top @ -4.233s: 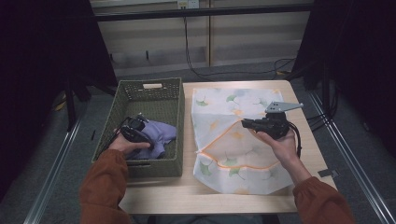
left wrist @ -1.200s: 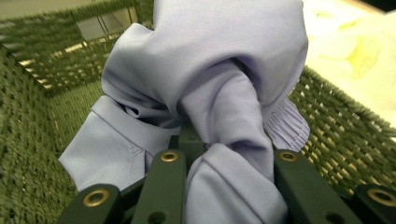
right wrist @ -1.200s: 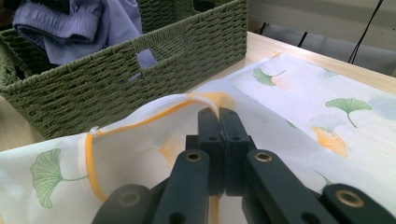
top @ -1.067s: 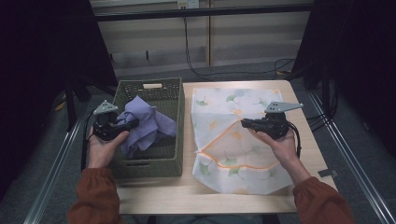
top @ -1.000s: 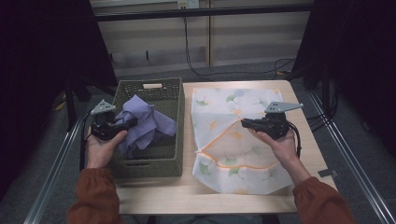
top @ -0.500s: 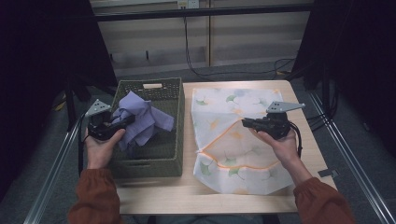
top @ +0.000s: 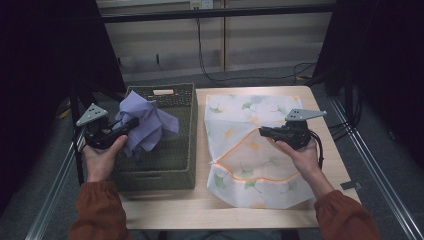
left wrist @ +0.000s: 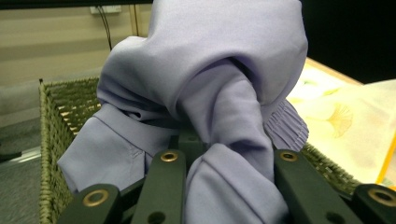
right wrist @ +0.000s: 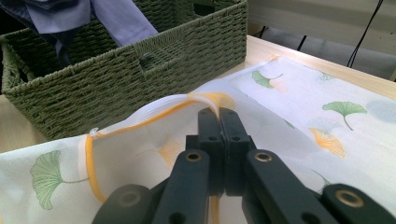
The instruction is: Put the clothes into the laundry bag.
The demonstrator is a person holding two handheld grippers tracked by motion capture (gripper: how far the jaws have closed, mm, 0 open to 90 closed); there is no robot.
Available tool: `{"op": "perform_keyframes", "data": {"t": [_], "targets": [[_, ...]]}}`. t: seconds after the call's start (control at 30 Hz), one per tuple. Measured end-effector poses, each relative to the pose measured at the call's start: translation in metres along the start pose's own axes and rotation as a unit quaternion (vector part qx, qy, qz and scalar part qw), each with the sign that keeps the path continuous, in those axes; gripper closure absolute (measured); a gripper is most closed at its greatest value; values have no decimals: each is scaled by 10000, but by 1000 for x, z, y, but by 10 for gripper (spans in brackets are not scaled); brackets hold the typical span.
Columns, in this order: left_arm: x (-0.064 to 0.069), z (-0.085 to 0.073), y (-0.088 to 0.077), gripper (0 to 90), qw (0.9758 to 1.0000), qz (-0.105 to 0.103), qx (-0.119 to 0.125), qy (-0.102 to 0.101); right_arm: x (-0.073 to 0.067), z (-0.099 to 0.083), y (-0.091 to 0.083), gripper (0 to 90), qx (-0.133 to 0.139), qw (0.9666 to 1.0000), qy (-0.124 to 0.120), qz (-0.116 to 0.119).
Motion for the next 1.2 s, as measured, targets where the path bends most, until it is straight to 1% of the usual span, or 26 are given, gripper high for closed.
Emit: {"op": "perform_keyframes", "data": {"t": [0.07, 0.1, 0.17, 0.2, 0.3, 0.33, 0.5, 0.53, 0.63, 0.67, 0.7, 0.8, 0.87, 0.97, 1.03, 1.2], "targets": [[1, 3, -2, 747, 10000, 31, 52, 29, 0, 0, 0, 897, 1, 10000, -4, 0], [1, 5, -4, 747, 10000, 2, 85, 46, 1, 0, 0, 897, 6, 10000, -9, 17], [2, 8, -6, 747, 9999, 9, 135, 75, 1, 0, 0, 897, 2, 10000, -9, 2], [4, 11, -8, 747, 9998, 2, 201, 83, 1, 0, 0, 897, 7, 10000, -1, -2], [5, 13, -9, 747, 9996, 12, 254, 87, 1, 0, 0, 897, 8, 10000, -1, -5], [4, 14, -10, 747, 9995, 4, 274, 127, 1, 0, 0, 897, 6, 10000, 0, -6], [5, 17, -14, 747, 9992, -12, 381, 79, 0, -1, 0, 897, -4, 10000, -11, 23], [5, 17, -15, 747, 9992, 15, 389, 74, 0, 0, 0, 897, -5, 10000, -15, 23], [5, 20, -18, 746, 9989, 20, 457, 94, 1, -1, 0, 897, -14, 10000, -2, 15], [6, 22, -20, 746, 9985, 0, 517, 153, 1, -1, 0, 897, -16, 10000, 2, 11], [6, 22, -20, 746, 9985, 34, 519, 142, 1, -1, 0, 897, -18, 10000, -1, 7], [7, 24, -22, 746, 9983, 33, 566, 146, 0, 0, 0, 897, -7, 10000, -12, -5], [8, 27, -26, 746, 9977, -20, 659, 133, 0, 0, 0, 897, -6, 10000, -22, -6], [9, 30, -29, 746, 9973, -33, 725, 121, 0, -1, 0, 897, -17, 10000, -26, -6], [10, 34, -35, 746, 9966, 2, 799, 183, 0, -1, 0, 897, -12, 10000, -40, 3], [15, 42, -40, 746, 9958, -10, 884, 247, 0, -1, 0, 897, -24, 10000, -27, 14]]}}
Point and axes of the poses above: each handheld gripper's, and its own axes: y roughly forward along the jaws, z roughly out of its top, x roughly to its right, the point moved 6 cm from there along y, roughly forward along the jaws, and after that the axes turned 11 degrees about y, right-handed, at the moved point
